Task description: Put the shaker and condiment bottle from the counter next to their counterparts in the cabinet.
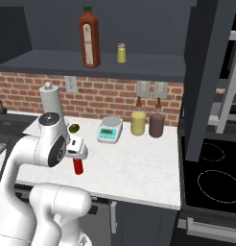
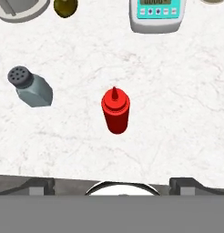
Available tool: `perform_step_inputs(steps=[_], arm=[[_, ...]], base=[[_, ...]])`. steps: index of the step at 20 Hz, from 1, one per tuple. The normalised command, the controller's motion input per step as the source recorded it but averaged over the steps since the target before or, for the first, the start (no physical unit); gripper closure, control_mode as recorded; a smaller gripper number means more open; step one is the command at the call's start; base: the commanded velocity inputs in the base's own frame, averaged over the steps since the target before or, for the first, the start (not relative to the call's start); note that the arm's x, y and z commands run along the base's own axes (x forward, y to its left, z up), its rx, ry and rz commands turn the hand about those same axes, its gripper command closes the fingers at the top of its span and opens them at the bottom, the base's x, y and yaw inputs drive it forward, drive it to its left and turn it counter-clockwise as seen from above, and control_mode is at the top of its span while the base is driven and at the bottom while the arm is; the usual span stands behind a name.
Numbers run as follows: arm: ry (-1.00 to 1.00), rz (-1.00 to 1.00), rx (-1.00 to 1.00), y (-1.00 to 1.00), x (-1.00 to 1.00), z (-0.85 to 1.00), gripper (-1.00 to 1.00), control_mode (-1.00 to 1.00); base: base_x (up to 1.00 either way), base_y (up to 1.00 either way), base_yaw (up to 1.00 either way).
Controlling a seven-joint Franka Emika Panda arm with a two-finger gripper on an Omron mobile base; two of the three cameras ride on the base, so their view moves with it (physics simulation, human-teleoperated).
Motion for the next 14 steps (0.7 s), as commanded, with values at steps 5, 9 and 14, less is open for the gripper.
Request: perform_step_inputs(steps=[5, 9, 14], arm=[[-0.38, -0.04, 0.00, 0.20, 0.34, -0.23, -1.00, -1.00], [-0.21, -0.01, 0.00, 0.10, 0.05, -0.21, -1.00, -1.00], [0.00, 0.00, -0.01, 0.00, 0.01, -0.03, -1.00, -1.00]], base=[[0.00, 0.00, 0.00], [0.00, 0.00, 0.00], [0.00, 0.00, 0.00]])
